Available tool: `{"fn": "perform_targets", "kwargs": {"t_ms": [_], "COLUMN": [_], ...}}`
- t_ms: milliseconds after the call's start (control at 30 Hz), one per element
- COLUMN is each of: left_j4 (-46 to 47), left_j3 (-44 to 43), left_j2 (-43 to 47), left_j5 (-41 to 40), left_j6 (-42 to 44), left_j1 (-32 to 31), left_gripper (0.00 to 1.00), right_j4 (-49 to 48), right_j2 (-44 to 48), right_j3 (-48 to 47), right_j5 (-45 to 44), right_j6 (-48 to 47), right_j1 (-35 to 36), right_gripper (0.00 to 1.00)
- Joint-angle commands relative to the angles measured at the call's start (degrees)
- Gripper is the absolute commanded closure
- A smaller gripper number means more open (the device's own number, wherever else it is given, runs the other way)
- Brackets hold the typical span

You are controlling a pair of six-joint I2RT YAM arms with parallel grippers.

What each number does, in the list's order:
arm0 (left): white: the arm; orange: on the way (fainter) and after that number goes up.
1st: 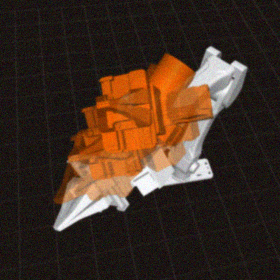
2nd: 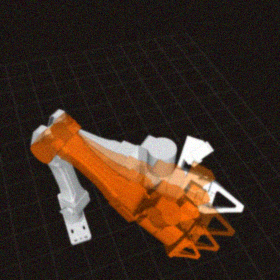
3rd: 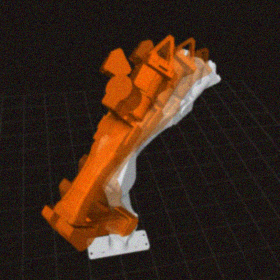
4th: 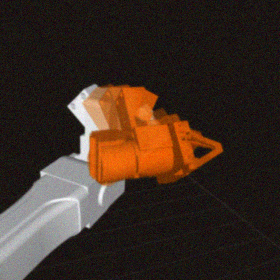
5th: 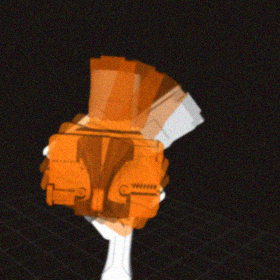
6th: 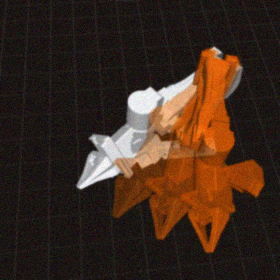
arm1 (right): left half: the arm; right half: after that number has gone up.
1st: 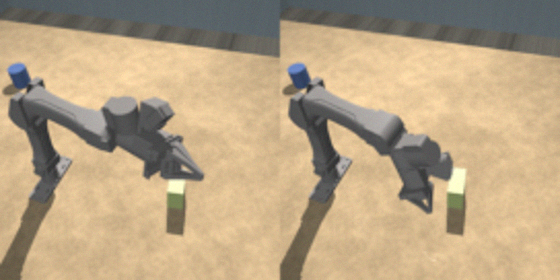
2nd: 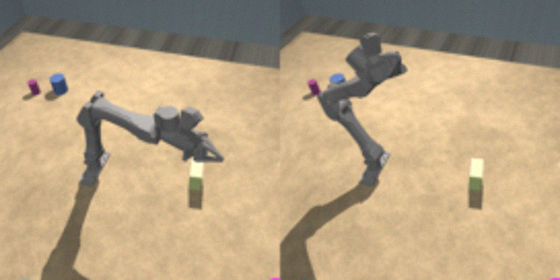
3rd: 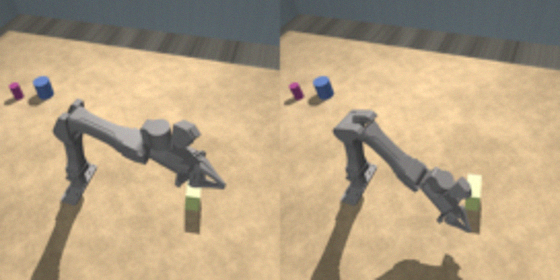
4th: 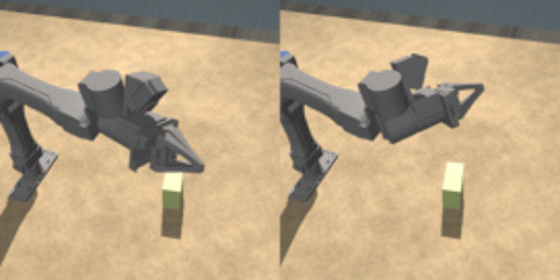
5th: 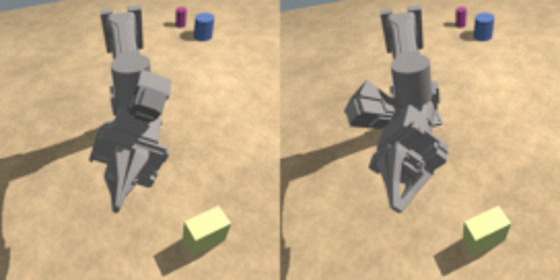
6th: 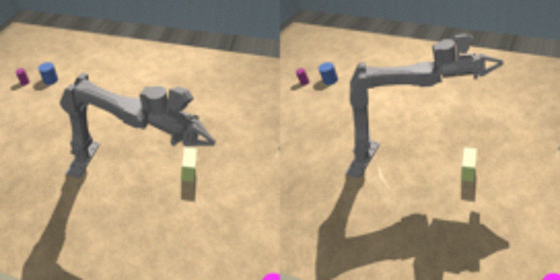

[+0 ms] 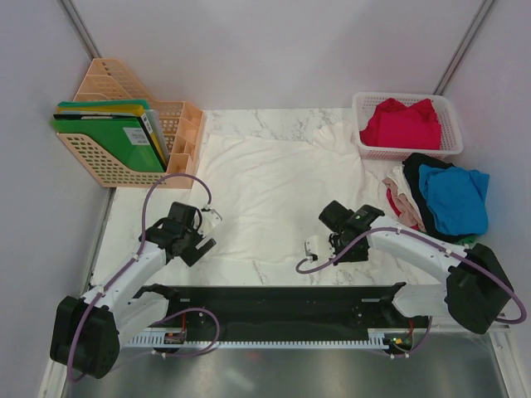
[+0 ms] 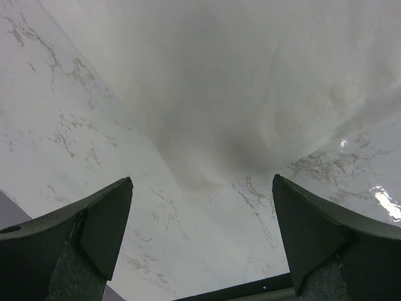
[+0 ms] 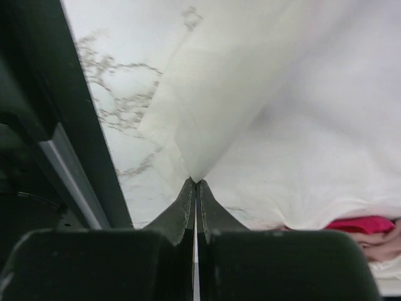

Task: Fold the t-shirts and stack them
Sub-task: Grap the side of the flattened tshirt closest away from the robot with both arms

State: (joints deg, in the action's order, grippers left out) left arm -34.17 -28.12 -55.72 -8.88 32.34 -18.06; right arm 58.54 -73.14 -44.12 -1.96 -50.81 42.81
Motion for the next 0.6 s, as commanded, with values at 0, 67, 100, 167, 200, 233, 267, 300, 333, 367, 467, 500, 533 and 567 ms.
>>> {"fn": "perform_targets", "kwargs": {"t_ms": [0, 67, 100, 167, 200, 233, 267, 300, 333, 367, 467, 500, 533, 567], "left_j4": [0.51, 0.51, 0.51, 0.42, 0.42, 0.42, 0.34, 0.25, 0.16, 0.07, -0.02, 0.07, -0.02, -0.02], "left_j3": [-0.27, -0.27, -0.27, -0.09, -0.09, -0.01, -0.01, -0.01, -0.01, 0.08, 0.08, -0.01, -0.01, -0.09], "left_j2": [0.88, 0.97, 0.97, 1.14, 1.23, 1.41, 1.41, 1.58, 1.76, 1.85, 1.76, 1.67, 1.24, 0.97], "left_j5": [0.01, 0.1, 0.1, 0.18, 0.18, 0.18, 0.18, 0.18, 0.18, 0.18, 0.45, 0.53, 0.54, 0.62], "left_j6": [-1.93, -1.93, -1.93, -2.01, -2.02, -2.02, -2.02, -2.02, -2.02, -2.02, -2.02, -1.93, -2.1, -2.1], "left_j1": [0.31, 0.31, 0.31, 0.31, 0.31, 0.31, 0.31, 0.31, 0.22, 0.31, 0.31, 0.31, 0.31, 0.22], "left_gripper": [0.0, 0.0, 0.0, 0.0, 0.0, 0.0, 0.0, 0.0, 0.0, 0.0, 0.0, 0.0, 0.0, 0.0], "right_j4": [1.66, 1.66, 1.4, -0.35, -1.58, -4.64, -6.15, -6.86, -7.13, -7.04, -4.76, -3.71, -1.44, -0.63], "right_j2": [1.34, 0.9, 0.12, -0.94, -1.3, -1.91, -2.0, -2.0, -1.13, 0.01, 5.19, 6.34, 8.17, 8.98], "right_j3": [-4.92, -6.33, -6.94, -7.12, -6.25, -5.63, -5.11, -4.67, -4.57, -4.75, -6.41, -7.11, -8.17, -8.35], "right_j5": [-3.31, -4.54, -4.98, -5.69, -7.08, -8.23, -9.2, -9.99, -9.74, -9.21, -5.35, -4.47, -2.81, -2.62], "right_j6": [-5.17, -6.75, -7.89, -8.34, -8.43, -8.34, -8.08, -7.99, -7.38, -6.86, -5.71, -5.36, -4.57, -4.13], "right_j1": [-4.04, -6.67, -7.55, -9.83, -10.28, -10.9, -11.69, -12.13, -12.31, -12.4, -12.22, -12.13, -11.7, -11.35], "right_gripper": [1.0, 1.0, 0.93, 0.63, 0.37, 0.27, 0.2, 0.15, 0.14, 0.14, 0.17, 0.22, 0.26, 0.32]}}
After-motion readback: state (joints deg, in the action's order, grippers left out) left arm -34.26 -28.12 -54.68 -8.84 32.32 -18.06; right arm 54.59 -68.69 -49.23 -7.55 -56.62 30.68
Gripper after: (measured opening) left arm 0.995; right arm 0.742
